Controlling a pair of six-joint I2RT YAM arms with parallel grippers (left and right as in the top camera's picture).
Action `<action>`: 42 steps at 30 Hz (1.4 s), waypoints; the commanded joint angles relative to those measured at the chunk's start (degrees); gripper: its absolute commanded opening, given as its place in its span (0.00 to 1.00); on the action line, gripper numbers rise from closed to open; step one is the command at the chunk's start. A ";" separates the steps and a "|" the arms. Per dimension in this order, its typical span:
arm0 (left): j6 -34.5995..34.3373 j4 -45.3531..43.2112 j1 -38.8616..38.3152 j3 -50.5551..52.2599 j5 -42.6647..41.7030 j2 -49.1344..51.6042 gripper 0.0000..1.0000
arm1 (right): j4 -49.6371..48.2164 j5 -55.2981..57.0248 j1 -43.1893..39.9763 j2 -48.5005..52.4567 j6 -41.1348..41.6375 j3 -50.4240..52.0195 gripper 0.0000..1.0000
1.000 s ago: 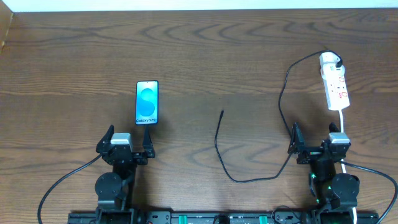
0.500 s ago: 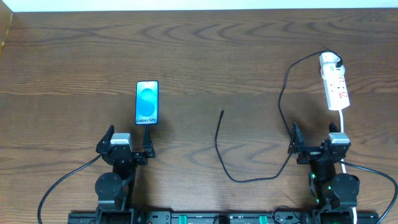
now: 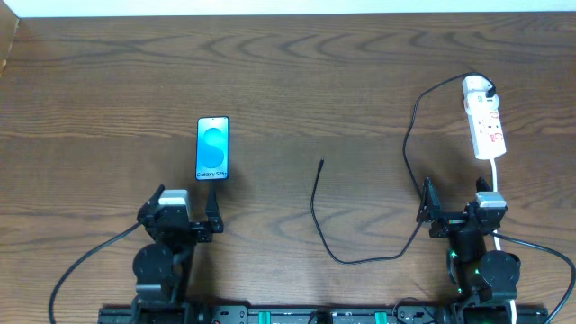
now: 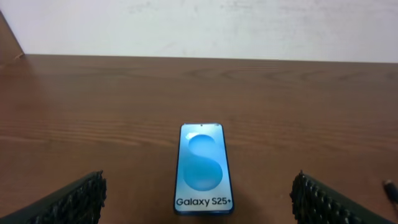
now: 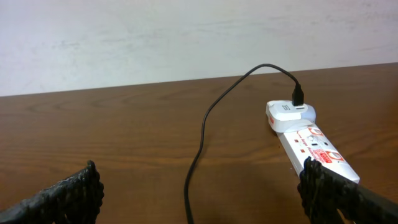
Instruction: Plug charger to phone and switch on socket
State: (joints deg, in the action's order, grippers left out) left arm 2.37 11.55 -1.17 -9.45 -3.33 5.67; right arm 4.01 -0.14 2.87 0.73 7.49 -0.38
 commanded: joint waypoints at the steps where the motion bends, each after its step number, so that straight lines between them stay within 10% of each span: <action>1: -0.46 0.20 0.24 -5.73 -0.50 4.26 0.94 | 0.28 0.63 0.55 -0.39 0.61 0.07 0.99; 28: -1.33 33.94 0.24 -64.65 0.09 70.73 0.95 | 0.28 0.63 0.55 -0.39 0.61 0.07 0.99; 42: -2.16 40.22 0.24 -70.18 3.08 92.76 0.95 | 0.28 0.66 0.55 -0.39 0.61 0.07 0.99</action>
State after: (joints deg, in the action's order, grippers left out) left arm 0.82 51.44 -1.17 -78.52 -2.42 97.14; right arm 4.03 -0.12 2.87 0.69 7.49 -0.38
